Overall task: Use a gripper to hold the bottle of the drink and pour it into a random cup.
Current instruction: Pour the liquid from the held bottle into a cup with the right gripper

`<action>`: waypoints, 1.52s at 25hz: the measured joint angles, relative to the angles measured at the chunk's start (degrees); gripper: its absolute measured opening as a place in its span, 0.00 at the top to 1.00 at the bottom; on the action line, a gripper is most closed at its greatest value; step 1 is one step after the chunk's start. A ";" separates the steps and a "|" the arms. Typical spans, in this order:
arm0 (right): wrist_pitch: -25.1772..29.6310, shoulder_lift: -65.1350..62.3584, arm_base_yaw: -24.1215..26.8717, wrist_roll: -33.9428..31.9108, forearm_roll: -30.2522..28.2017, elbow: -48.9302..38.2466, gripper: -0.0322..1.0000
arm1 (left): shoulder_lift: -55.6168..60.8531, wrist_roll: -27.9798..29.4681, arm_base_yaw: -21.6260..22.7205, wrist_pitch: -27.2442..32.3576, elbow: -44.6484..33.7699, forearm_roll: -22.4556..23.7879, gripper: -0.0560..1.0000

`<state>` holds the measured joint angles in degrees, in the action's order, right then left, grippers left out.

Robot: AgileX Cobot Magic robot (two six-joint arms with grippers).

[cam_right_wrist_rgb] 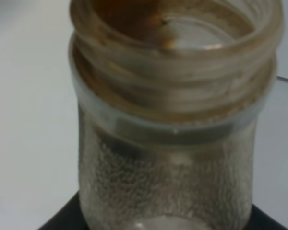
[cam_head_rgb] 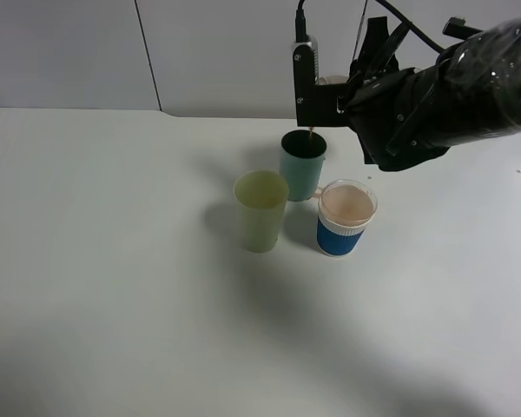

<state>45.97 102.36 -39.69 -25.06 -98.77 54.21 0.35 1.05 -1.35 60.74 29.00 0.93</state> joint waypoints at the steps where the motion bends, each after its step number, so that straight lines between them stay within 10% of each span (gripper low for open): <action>1: 0.00 0.05 -0.06 0.50 0.00 0.06 0.62 | 0.00 0.00 0.00 0.00 0.00 0.00 0.07; 38: 3.81 0.24 -0.49 6.88 0.00 0.10 0.62 | 0.00 0.00 0.00 0.00 0.00 0.00 0.07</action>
<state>49.78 102.60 -40.18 -18.18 -98.77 54.31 0.35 1.05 -1.35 60.74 29.00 0.93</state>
